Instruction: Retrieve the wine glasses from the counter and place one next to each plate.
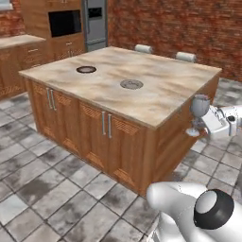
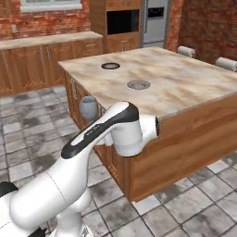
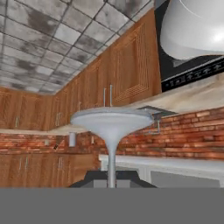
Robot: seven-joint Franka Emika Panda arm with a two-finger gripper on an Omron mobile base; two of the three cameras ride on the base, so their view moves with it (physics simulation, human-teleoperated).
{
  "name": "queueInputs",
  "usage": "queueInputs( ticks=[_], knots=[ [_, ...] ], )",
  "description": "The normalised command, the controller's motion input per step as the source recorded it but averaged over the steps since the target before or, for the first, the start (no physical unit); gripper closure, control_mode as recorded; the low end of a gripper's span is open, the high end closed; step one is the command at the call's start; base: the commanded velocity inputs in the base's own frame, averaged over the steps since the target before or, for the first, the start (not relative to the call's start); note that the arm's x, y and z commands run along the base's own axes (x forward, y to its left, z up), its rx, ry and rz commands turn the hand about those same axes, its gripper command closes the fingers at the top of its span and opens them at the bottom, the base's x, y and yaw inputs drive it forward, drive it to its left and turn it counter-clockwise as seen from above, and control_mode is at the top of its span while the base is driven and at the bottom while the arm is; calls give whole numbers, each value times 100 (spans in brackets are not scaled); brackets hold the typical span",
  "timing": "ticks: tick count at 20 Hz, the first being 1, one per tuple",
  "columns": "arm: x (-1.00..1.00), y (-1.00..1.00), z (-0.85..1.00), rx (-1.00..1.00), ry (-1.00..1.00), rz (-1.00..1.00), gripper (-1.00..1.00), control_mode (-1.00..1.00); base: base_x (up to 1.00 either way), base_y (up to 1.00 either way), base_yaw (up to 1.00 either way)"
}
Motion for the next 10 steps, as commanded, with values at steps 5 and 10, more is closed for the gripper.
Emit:
queueInputs(
  ticks=[5,10],
  knots=[
    [0,0,0,0,0,0,100,100,28,49,-88],
    [0,0,0,0,0,0,100,100,55,92,-67]
  ],
)
